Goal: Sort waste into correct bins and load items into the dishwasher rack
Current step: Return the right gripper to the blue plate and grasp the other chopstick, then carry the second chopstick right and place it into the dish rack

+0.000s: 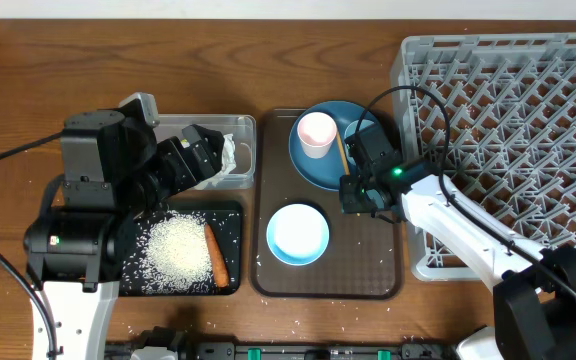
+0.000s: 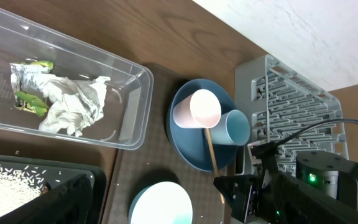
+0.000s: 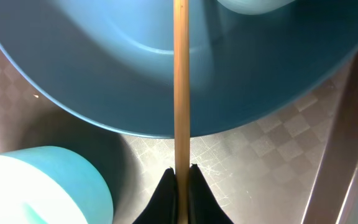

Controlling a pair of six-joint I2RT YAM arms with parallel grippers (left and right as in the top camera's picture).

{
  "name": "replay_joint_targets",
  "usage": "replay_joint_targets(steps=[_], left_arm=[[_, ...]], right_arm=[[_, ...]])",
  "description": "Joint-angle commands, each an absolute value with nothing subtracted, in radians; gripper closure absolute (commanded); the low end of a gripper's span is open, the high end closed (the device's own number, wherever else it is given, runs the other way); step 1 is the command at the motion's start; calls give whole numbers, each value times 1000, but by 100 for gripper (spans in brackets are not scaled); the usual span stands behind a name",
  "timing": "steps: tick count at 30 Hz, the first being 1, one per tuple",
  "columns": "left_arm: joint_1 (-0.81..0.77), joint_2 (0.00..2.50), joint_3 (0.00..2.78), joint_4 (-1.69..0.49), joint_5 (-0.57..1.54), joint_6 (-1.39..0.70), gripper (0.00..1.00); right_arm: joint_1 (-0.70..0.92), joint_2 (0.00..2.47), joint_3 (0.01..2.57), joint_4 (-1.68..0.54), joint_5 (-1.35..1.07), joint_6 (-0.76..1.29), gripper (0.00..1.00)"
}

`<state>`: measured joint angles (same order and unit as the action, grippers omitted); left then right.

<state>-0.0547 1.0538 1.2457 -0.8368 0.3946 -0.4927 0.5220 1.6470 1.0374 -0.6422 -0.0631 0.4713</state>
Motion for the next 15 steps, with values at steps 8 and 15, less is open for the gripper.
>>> replay_joint_targets(steps=[8,15], left_arm=[[-51,1051,1264,-836,408,-479,6],[-51,1051,1264,-836,408,-479,6]], right_arm=[[536,1617,1138,-660,-60,479,99],[534,1614,1248,-739,-30,477,99]])
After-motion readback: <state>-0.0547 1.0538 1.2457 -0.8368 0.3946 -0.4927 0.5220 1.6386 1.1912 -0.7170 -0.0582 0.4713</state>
